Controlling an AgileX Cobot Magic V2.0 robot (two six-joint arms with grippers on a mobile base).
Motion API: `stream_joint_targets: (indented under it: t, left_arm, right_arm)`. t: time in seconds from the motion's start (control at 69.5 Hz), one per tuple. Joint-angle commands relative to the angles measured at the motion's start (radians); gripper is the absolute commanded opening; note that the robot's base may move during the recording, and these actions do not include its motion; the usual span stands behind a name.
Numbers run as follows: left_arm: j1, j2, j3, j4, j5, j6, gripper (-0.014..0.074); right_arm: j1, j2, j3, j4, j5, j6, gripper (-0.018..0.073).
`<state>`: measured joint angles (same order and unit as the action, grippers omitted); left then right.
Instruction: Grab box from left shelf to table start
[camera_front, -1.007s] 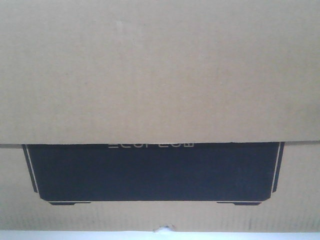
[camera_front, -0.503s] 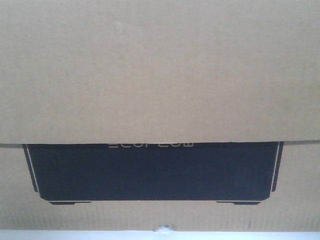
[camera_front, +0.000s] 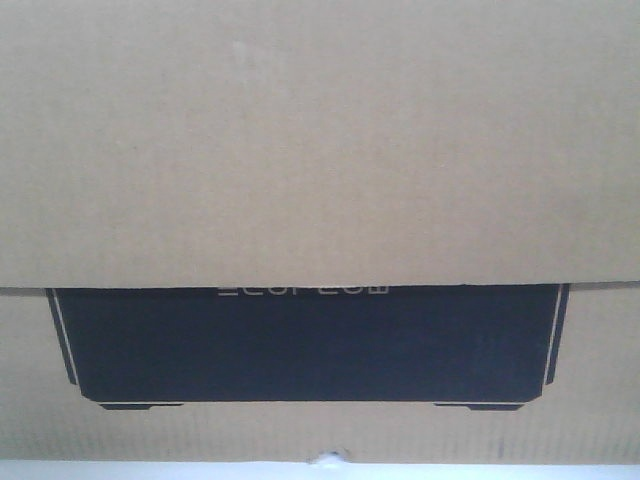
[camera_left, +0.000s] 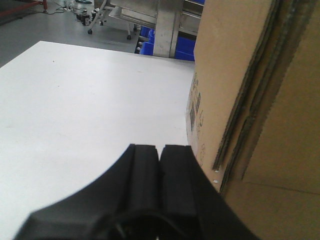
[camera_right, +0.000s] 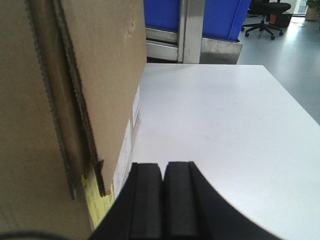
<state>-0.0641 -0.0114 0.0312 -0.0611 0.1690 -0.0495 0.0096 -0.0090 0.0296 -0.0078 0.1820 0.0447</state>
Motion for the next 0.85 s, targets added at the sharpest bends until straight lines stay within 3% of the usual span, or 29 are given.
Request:
stream_joint_targets:
  t: [0.0, 0.834]
  left_arm:
    - [0.003, -0.014, -0.004, -0.008, -0.089, -0.001, -0.0090]
    - [0.003, -0.014, -0.004, -0.008, -0.089, -0.001, -0.0090]
  right_arm:
    - [-0.003, -0.012, 0.004, -0.005, -0.089, 0.000, 0.0054]
    - [-0.003, -0.012, 0.004, -0.005, -0.089, 0.000, 0.0054]
